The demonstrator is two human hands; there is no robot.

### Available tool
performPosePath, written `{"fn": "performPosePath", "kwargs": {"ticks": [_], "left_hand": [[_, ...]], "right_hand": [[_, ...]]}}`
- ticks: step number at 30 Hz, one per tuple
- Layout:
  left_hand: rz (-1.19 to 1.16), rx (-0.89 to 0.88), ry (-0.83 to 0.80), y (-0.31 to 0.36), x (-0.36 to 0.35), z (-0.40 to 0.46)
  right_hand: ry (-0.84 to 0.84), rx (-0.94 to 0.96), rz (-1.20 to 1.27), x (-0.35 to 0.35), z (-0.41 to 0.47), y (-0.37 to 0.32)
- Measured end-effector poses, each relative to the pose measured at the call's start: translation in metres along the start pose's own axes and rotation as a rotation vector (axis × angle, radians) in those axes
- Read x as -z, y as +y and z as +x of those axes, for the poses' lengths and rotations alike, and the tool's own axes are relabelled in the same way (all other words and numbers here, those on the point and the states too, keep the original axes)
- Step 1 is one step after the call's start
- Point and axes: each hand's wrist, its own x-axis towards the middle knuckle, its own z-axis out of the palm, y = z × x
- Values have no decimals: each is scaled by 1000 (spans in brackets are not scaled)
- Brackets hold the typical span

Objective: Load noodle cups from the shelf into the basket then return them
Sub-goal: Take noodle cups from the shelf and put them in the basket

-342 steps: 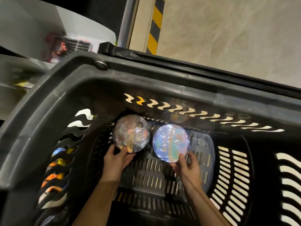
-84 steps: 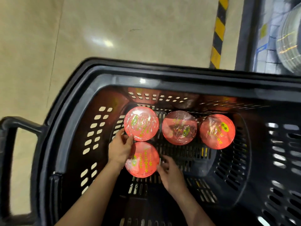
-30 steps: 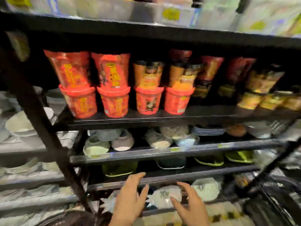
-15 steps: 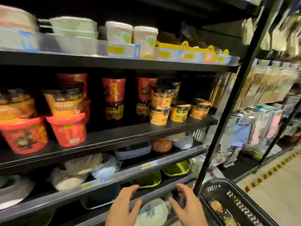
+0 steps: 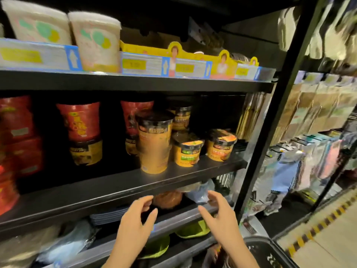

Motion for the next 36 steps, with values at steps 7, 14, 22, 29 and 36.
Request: {"fn": "performPosePath", "kwargs": {"ticks": [7,14,22,29,36], "left_hand": [[-139,-18,44,44,-72,107],[-145,181,158,67,-120,162],[-99,322,178,47,-136,198],[-118,337,244,66,-128,194],[-301,203,199,77,-119,159]], "right_hand": [[141,-4,25,27,95,27],[243,-60,177,47,177,53],[172,-82,211,42,231,71],[146,-71,261,47,235,68],[79,-12,449,82,182,48]]}}
